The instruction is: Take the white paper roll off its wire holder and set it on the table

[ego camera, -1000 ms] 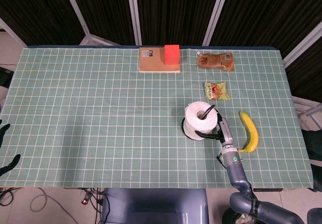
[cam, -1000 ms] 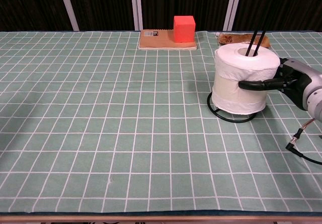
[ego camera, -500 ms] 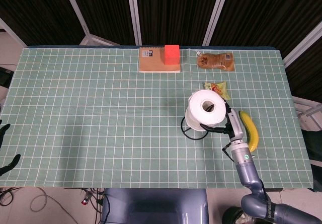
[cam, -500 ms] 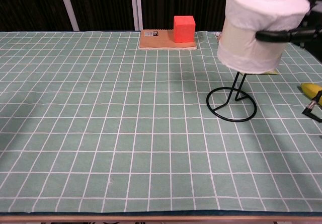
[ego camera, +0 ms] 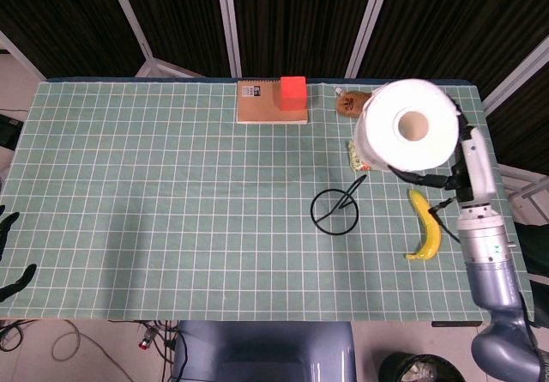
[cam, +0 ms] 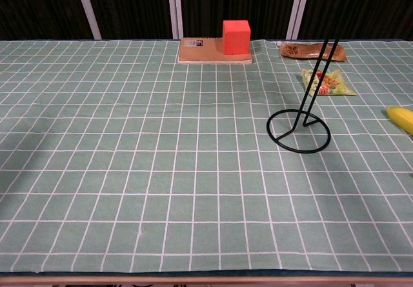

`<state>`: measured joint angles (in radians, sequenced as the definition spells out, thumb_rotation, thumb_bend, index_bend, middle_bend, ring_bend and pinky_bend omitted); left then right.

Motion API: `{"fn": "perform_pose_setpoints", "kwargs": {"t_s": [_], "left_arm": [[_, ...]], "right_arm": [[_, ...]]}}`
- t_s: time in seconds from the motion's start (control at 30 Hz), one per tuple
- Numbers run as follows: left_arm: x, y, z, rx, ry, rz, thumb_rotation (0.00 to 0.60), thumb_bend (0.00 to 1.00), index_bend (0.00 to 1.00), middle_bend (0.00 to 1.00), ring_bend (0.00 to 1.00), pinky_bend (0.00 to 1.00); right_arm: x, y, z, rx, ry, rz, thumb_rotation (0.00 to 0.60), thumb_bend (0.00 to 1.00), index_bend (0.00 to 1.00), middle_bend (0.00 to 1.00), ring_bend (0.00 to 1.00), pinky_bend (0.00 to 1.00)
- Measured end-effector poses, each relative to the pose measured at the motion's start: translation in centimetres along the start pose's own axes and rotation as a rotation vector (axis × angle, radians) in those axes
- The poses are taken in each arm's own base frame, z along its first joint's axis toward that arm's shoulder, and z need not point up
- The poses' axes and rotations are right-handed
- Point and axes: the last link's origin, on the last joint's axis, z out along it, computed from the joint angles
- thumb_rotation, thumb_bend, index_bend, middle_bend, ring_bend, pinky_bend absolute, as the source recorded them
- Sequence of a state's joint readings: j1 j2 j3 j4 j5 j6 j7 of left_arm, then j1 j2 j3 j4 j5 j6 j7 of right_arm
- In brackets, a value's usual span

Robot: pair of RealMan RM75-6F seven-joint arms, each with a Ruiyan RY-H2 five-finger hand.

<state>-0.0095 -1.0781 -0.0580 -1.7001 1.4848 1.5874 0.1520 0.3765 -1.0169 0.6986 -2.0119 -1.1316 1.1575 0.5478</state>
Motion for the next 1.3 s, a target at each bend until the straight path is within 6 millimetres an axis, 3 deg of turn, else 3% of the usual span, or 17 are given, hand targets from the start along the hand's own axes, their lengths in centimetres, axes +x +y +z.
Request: {"fn": "perform_pose_setpoints", "kwargs": {"t_s": [0.13, 0.27, 0.47, 0.67, 0.97, 1.17, 1.3], "left_arm": [[0.0, 0.0, 0.0, 0.001, 0.0, -0.001, 0.6, 0.22, 0.12, 0.0, 0.0, 0.03], [0.0, 0.0, 0.0, 0.003, 0.0, 0.0, 0.6, 0.22, 0.12, 0.0, 0.0, 0.03], [0.0, 0.1, -0.1, 0.002, 0.001, 0.003, 0.6, 0.22, 0.12, 0.0, 0.0, 0.03], [0.0, -0.1, 0.0, 0.011, 0.001, 0.003, 0.6, 0.22, 0.12, 0.0, 0.0, 0.03], [0.0, -0.1, -0.1, 0.009, 0.001, 0.003, 0.6, 0.22, 0.12, 0.0, 0.0, 0.03], [0.0, 0.0, 0.0, 0.007, -0.003, 0.004, 0.6, 0.22, 0.12, 0.0, 0.0, 0.03], [0.0, -0.2, 0.0, 0.01, 0.0, 0.0, 0.6, 0.22, 0.12, 0.0, 0.0, 0.03]], "right_arm": [[2.8, -1.9, 0.9, -0.004, 0.061, -0.042, 0.6, 0.11, 0.23, 0.24, 0.3, 0.12], [5.2, -1.8, 0.8, -0.054, 0.11, -0.068, 0.6, 0.11, 0.23, 0.24, 0.3, 0.12], [7.3, 1.2, -0.3, -0.158, 0.131, -0.087, 0.6, 0.11, 0.23, 0.24, 0.3, 0.12], [8.4, 5.7, -2.9, -0.281, 0.098, -0.147, 0.6, 0.11, 0.23, 0.24, 0.3, 0.12], [7.4, 11.0, -9.4, -0.412, -0.016, -0.126, 0.6, 0.11, 0.24, 0.24, 0.3, 0.12], [4.1, 13.1, -14.0, -0.465, -0.138, -0.059, 0.6, 0.11, 0.24, 0.24, 0.3, 0.12], [0.6, 13.9, -16.2, -0.467, -0.221, 0.015, 0.6, 0.11, 0.24, 0.24, 0.3, 0.12]]}}
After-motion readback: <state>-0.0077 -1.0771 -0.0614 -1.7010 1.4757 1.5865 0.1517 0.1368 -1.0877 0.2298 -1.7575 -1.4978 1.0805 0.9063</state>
